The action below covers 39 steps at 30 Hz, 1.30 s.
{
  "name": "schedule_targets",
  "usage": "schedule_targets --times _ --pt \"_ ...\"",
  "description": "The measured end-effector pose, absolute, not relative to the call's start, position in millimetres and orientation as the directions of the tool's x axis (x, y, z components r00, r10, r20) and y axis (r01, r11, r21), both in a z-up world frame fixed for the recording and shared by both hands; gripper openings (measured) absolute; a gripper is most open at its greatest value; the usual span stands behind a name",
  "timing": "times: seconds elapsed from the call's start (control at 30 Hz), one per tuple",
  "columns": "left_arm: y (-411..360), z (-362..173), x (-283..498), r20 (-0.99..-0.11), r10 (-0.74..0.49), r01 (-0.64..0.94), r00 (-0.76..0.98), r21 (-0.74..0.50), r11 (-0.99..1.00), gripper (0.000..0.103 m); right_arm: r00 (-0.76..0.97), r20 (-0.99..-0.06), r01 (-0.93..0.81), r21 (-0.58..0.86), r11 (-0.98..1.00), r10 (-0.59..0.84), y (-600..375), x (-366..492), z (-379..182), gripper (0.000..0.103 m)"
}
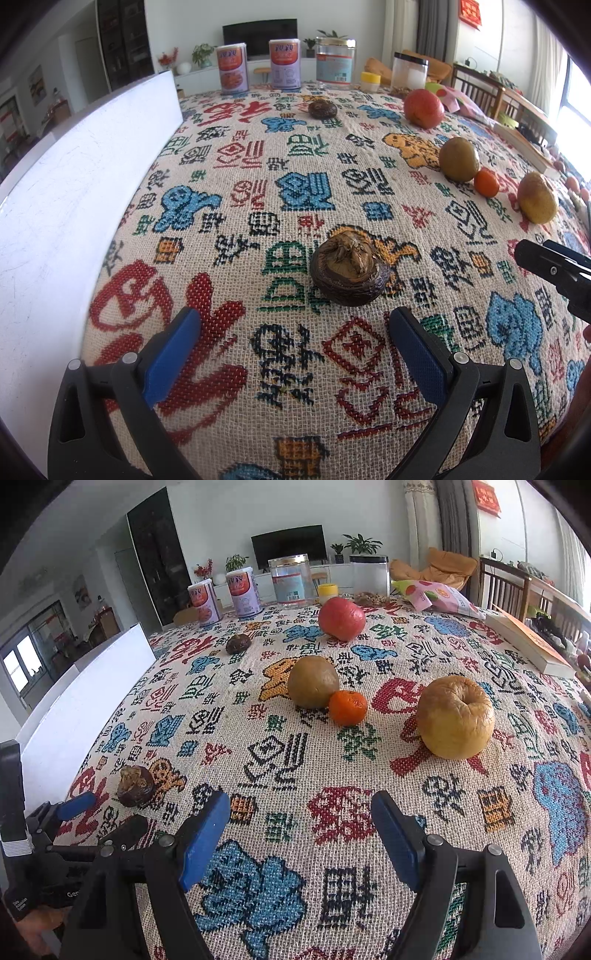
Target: Organize fruits
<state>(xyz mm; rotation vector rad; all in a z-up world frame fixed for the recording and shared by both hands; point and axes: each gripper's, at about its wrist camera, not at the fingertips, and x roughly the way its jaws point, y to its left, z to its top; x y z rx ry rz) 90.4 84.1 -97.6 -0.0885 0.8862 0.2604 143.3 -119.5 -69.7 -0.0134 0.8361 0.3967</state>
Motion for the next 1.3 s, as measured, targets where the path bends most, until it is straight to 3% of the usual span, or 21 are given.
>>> schedule_targets --times 0.33,0.5,0.57,0.7,0.83,0.9,1.2,1.3 --pt "84 -98 90 -0.775 0.188 -0.261 0.603 0.031 0.965 0.103 0.606 -0.795 -0.020 0.027 0.999 0.034 -167 163 -84 0.081" --pt "84 -98 91 -0.775 0.189 -0.261 0.603 0.032 0.965 0.103 0.606 -0.792 0.006 -0.083 0.996 -0.070 -161 166 -87 0.103" --pt "84 -98 91 -0.775 0.190 -0.262 0.602 0.033 0.965 0.103 0.584 -0.812 0.016 0.001 1.000 -0.009 -173 171 -89 0.103" --pt "83 -97 91 -0.775 0.190 -0.261 0.603 0.034 0.965 0.102 0.584 -0.811 0.039 -0.011 0.999 -0.031 -175 170 -88 0.103" --pt "83 -97 91 -0.774 0.190 -0.261 0.603 0.033 0.965 0.103 0.567 -0.797 0.230 -0.092 0.969 -0.210 -197 172 -85 0.103" --pt "83 -97 91 -0.774 0.192 -0.261 0.603 0.036 0.965 0.102 0.555 -0.818 0.257 0.000 0.966 -0.147 -211 174 -87 0.103" --pt "83 -97 90 -0.775 0.189 -0.261 0.604 0.033 0.965 0.102 0.488 -0.820 0.512 -0.007 0.859 -0.298 -177 194 -85 0.103" --pt "82 -97 91 -0.774 0.185 -0.258 0.606 0.030 0.966 0.102 0.496 -0.806 0.523 -0.019 0.852 -0.323 -165 211 -85 0.103"
